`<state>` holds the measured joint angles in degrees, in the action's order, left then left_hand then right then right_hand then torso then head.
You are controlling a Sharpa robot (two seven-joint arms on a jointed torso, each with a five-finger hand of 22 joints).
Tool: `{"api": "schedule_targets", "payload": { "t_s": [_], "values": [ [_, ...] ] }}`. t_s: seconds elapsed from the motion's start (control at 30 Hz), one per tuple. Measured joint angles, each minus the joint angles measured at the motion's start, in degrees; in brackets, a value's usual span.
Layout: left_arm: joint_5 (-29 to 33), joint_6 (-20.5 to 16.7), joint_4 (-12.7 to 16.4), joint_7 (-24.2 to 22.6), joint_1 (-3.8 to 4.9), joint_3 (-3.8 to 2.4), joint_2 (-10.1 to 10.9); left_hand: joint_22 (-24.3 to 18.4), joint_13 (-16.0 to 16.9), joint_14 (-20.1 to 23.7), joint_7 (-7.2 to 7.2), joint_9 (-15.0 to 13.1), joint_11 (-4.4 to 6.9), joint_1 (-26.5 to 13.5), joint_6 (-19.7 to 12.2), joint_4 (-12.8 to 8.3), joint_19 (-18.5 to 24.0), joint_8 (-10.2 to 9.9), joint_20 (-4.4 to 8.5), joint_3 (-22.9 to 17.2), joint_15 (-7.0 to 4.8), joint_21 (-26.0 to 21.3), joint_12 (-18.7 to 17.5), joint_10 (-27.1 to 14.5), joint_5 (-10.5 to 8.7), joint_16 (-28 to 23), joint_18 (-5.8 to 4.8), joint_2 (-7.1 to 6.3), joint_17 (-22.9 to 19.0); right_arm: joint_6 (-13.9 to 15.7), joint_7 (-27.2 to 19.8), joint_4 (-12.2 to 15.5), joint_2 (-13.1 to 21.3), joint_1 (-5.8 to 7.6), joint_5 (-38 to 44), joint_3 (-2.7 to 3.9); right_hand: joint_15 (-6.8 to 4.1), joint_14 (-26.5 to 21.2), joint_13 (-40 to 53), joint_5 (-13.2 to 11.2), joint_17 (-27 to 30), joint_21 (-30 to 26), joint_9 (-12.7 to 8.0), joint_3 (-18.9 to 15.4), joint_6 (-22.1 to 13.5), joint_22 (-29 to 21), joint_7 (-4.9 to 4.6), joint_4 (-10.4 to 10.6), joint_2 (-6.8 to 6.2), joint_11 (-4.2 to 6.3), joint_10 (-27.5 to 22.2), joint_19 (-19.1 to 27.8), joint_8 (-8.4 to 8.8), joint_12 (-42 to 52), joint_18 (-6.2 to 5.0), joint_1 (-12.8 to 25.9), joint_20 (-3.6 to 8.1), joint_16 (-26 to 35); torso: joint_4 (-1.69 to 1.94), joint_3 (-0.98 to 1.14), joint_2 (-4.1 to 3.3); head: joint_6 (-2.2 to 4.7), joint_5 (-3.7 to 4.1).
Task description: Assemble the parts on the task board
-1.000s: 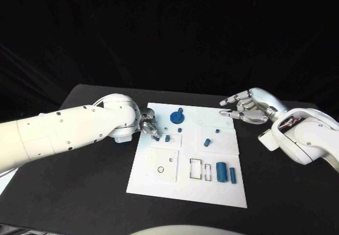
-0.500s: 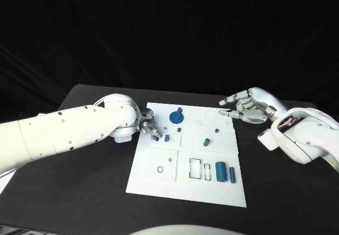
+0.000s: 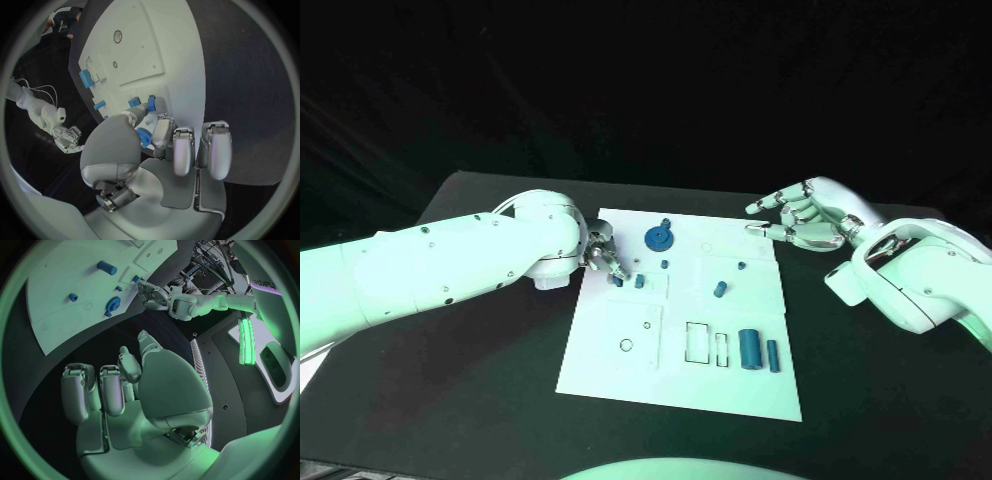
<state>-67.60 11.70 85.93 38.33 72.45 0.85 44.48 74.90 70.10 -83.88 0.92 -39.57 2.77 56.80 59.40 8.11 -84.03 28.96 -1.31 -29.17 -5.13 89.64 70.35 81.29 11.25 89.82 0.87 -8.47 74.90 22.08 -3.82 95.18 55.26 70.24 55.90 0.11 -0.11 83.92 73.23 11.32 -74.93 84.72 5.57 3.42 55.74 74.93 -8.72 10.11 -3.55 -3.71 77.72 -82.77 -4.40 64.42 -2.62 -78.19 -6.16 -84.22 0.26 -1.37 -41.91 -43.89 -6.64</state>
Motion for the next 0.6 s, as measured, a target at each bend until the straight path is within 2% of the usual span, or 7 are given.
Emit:
{"api": "schedule_targets", "payload": {
  "t_s": [0.23,0.47,0.6],
  "values": [
    [0.0,0.2,-0.2,0.3,0.03,-0.02,-0.2,0.0,0.4,0.0,-0.01,0.1,-0.20,-1.0,0.4,1.3,0.0,0.1,0.00,2.3,0.00,0.0,0.4,0.2,0.00,0.0,0.00,-0.07,0.0,0.0,0.0,0.0,0.1,0.00,0.0,0.00,0.00,0.0,0.0,0.0,0.0,0.0,0.0,0.0,0.0,0.0,0.00,0.0,0.00,0.00,0.0,0.0,0.00,0.0,0.00,0.0,0.00,0.0,0.01,-0.01,0.01,-0.04,0.04],
    [-0.1,0.3,-0.3,0.3,0.03,-0.03,-0.3,0.0,0.7,0.0,-0.01,0.1,-0.01,-2.8,0.8,3.3,0.0,0.2,0.00,6.7,0.00,0.0,0.4,0.4,0.00,0.0,0.00,-0.51,0.0,0.0,0.0,0.0,0.1,0.00,0.0,0.00,0.00,0.0,0.0,0.0,0.0,0.0,0.0,0.0,0.0,0.0,0.00,0.0,0.00,0.00,0.0,0.0,0.00,0.0,0.00,0.0,0.00,0.0,0.02,-0.01,0.02,-0.04,0.04],
    [-0.1,0.3,-0.3,0.3,0.03,-0.03,-0.3,0.0,0.7,0.0,-0.01,0.1,0.00,-3.0,0.8,3.8,0.0,0.3,0.00,7.3,0.00,0.0,0.4,0.4,0.00,0.0,0.00,-0.28,0.0,0.0,0.0,0.0,0.1,0.00,0.0,0.00,0.00,0.0,0.0,0.0,0.0,0.0,0.0,0.0,0.0,0.0,0.00,0.0,0.00,0.00,0.0,0.0,0.00,0.0,0.00,0.0,0.00,0.0,0.03,-0.01,0.02,-0.03,0.05]
  ]
}}
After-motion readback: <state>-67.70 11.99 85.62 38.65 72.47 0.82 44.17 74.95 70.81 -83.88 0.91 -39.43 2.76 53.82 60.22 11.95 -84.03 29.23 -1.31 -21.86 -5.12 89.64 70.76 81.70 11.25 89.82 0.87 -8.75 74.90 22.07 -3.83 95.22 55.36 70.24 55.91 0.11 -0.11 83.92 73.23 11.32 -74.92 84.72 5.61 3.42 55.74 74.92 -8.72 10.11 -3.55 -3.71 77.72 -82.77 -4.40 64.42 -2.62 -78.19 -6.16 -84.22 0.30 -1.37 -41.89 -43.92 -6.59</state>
